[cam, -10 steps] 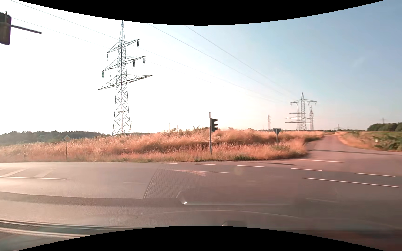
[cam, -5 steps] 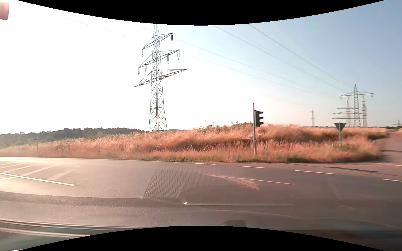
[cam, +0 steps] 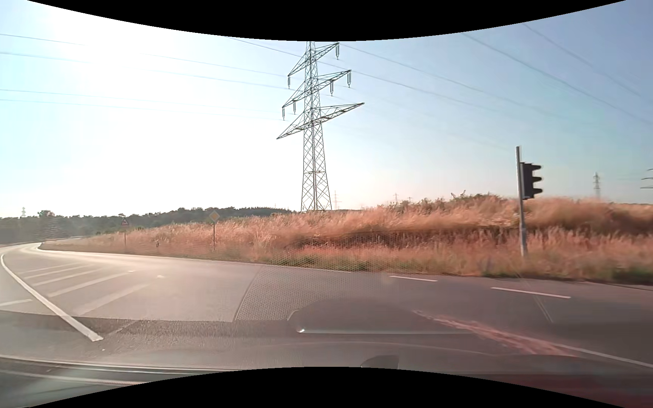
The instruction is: Follow the waypoints while adhering to traffic rules and regulations
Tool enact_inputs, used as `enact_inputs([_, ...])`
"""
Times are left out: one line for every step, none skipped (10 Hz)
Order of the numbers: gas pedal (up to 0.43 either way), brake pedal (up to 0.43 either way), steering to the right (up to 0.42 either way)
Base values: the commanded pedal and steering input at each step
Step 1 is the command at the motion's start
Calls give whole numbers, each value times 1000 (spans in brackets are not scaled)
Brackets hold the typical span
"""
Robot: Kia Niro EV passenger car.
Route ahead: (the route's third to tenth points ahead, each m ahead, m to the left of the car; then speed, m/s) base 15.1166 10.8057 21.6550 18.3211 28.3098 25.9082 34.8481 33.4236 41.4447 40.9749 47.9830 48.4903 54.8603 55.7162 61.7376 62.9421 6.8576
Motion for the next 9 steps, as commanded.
enact_inputs([220,0,-236])
enact_inputs([220,0,-231])
enact_inputs([220,0,-228])
enact_inputs([220,0,-226])
enact_inputs([220,0,-225])
enact_inputs([220,0,-226])
enact_inputs([220,0,-225])
enact_inputs([220,0,-224])
enact_inputs([220,0,-223])
